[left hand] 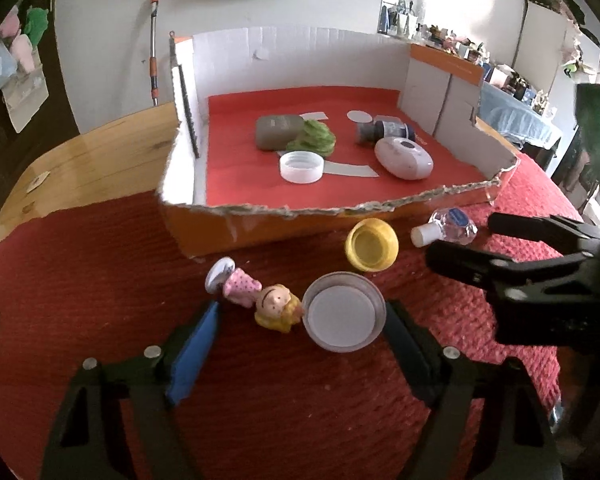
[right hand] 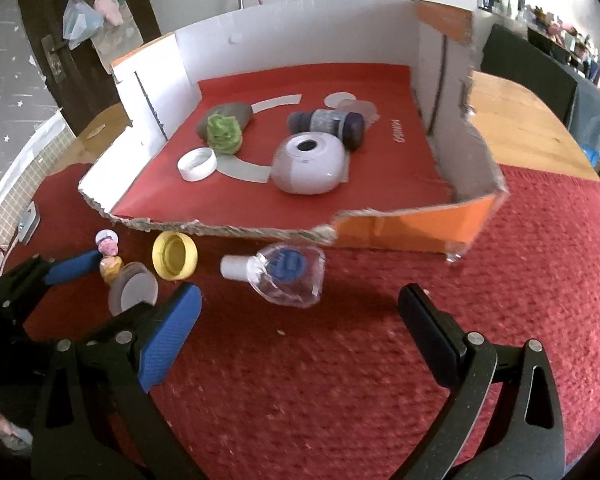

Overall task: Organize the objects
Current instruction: 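Move left tool toward clear round lid while right tool approaches clear eye-drop bottle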

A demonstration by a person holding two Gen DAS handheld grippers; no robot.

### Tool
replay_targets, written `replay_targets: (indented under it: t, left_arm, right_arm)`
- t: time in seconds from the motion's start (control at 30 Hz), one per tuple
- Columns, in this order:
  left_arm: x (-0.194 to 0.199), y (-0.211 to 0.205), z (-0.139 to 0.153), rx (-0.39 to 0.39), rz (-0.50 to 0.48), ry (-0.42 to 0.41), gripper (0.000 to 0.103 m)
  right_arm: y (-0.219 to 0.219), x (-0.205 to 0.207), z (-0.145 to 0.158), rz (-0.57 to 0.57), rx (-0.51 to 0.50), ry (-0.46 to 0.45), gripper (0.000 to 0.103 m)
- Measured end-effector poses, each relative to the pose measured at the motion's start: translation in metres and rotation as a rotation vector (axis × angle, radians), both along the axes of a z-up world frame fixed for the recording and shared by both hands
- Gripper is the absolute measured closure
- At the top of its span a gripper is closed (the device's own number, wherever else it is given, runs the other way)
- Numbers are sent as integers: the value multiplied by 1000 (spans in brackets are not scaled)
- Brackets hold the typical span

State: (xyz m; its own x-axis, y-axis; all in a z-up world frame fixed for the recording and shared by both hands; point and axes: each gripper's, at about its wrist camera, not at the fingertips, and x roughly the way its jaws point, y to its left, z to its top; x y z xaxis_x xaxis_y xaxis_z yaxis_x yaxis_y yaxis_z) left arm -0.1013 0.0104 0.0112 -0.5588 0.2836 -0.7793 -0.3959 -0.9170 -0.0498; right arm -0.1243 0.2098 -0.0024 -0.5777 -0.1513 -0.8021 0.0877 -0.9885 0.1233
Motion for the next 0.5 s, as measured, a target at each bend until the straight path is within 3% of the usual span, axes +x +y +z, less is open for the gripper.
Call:
replay_targets:
  t: [0.2, 0.37, 0.43, 0.5]
  left_arm:
    - [2, -4, -1, -16, -16, 17, 25]
    - [2, -3, -2, -12, -19, 19, 29]
    - [4, -2, -1, -9, -22, 20, 33]
    - [5, -2, 0, -6, -25, 18, 37]
  right_arm:
    - [-11, -3, -6, -39, 88, 35, 5]
    - [-11, -3, -3, -62, 126, 62, 38]
    - [-10, -2, -2, -59, 122, 66, 47]
    - [-10, -2, -3, -51, 125, 65, 47]
